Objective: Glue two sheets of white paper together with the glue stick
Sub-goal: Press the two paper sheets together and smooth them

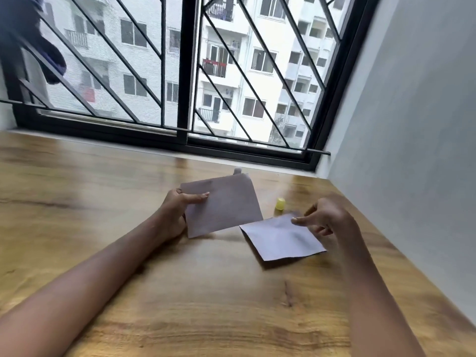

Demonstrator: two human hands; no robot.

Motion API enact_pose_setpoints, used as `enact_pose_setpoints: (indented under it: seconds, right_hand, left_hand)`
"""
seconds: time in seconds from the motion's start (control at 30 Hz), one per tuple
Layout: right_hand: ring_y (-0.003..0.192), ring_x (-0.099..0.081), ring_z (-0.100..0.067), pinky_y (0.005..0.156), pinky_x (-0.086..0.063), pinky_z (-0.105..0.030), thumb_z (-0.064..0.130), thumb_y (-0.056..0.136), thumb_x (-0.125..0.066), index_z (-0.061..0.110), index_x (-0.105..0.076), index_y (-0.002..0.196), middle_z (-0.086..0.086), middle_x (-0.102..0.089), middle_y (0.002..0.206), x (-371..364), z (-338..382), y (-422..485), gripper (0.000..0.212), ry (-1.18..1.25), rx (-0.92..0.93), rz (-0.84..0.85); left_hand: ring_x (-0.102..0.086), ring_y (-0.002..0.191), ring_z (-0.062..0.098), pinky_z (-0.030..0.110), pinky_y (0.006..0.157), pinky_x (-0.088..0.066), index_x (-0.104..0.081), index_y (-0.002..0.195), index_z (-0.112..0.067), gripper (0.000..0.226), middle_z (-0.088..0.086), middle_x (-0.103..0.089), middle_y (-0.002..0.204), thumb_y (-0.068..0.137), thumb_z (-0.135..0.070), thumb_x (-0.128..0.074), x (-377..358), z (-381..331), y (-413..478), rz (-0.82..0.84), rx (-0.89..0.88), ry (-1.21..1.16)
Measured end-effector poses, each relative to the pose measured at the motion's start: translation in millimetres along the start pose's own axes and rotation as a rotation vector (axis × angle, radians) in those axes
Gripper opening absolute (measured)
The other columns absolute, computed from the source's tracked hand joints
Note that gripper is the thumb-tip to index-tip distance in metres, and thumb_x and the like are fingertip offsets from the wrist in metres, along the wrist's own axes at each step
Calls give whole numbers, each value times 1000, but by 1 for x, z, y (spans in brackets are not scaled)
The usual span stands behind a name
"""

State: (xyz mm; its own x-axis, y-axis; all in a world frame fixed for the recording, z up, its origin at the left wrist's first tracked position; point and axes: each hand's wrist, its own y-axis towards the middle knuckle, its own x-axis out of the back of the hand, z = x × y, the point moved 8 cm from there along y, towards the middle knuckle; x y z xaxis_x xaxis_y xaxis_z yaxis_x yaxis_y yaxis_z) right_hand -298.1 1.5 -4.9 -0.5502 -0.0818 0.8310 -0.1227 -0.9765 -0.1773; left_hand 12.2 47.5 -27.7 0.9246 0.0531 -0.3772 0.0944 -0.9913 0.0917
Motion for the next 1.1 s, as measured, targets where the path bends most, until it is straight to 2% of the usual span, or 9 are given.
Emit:
enact_pose_setpoints:
  seconds: [0.3, 0.47, 0.57, 0.67, 0.73, 0.8, 0.87, 0.97, 1.1]
  right_hand:
    - [62, -52, -17, 54, -40, -27, 24, 73, -79, 8, -69, 88, -8, -63, 75, -9, 6, 4, 24, 73, 11, -48]
    - [64, -53, -19, 60, -46, -29, 11, 89, -62, 13, -52, 76, -6, -57, 77, 7, 1, -5, 16, 491, 47, 68]
    - [70, -52, -21, 65, -43, -32, 10, 92, -56, 7, -56, 88, -8, -56, 80, 36, -8, -6, 5, 532, 108, -51]
    - [74, -53, -24, 74, -46, -35, 12, 92, -57, 0, -56, 107, -16, -60, 91, 58, -13, -7, 19, 617, 175, -191]
    - [68, -57, -20, 68, -48, -32, 15, 92, -57, 9, -58, 101, -21, -64, 96, 68, -5, -14, 11, 626, 230, -285]
    - [52, -55, -13, 49, -48, -22, 18, 93, -56, 12, -57, 100, -15, -64, 84, 68, 9, -22, 9, 681, 284, -329]
    - [43, -51, -9, 38, -44, -16, 15, 93, -56, 12, -57, 93, -9, -59, 78, 56, 28, -26, 3, 827, 308, -274]
    - [44, -59, 1, 43, -48, -13, 10, 88, -60, 7, -57, 95, -3, -66, 70, 22, 65, -31, 8, 1014, 349, -83]
    - [54, -67, -5, 49, -52, -15, -6, 84, -57, 0, -61, 90, 2, -72, 61, -22, 101, -39, 9, 1123, 361, 190]
  left_hand:
    - [-65, 73, 18, 29, 61, -57, -64, 86, -12, 16, 1, -70, 77, 78, 3, -63, 6, 1, 3, -37, -7, 33]
    - [-69, 62, 14, 25, 53, -56, -64, 83, -10, 15, -2, -72, 65, 81, 4, -60, 6, 3, 4, -41, 1, -11]
    - [-69, 67, 18, 28, 56, -57, -64, 87, -9, 14, 1, -72, 69, 82, 3, -59, 5, 5, 4, -19, 27, -23]
    - [-68, 73, 22, 32, 60, -58, -65, 94, -7, 16, 6, -71, 79, 82, 2, -60, 5, 6, 5, 5, 60, -33]
    - [-66, 80, 26, 33, 62, -58, -63, 101, -6, 22, 10, -68, 89, 81, 2, -60, 5, 8, 6, 22, 82, -31]
    - [-65, 81, 26, 33, 63, -59, -61, 105, -6, 25, 11, -67, 91, 82, 2, -60, 4, 9, 6, 47, 109, -24]
    - [-65, 82, 25, 33, 65, -59, -59, 110, -4, 27, 10, -66, 91, 83, 1, -59, 2, 11, 6, 97, 135, -10]
    - [-66, 80, 20, 29, 65, -58, -59, 108, -4, 22, 9, -67, 90, 87, -4, -56, 0, 13, 5, 163, 174, -10]
    - [-69, 77, 12, 24, 70, -57, -61, 99, -8, 18, 3, -71, 87, 93, -10, -45, -1, 15, 6, 203, 209, -92]
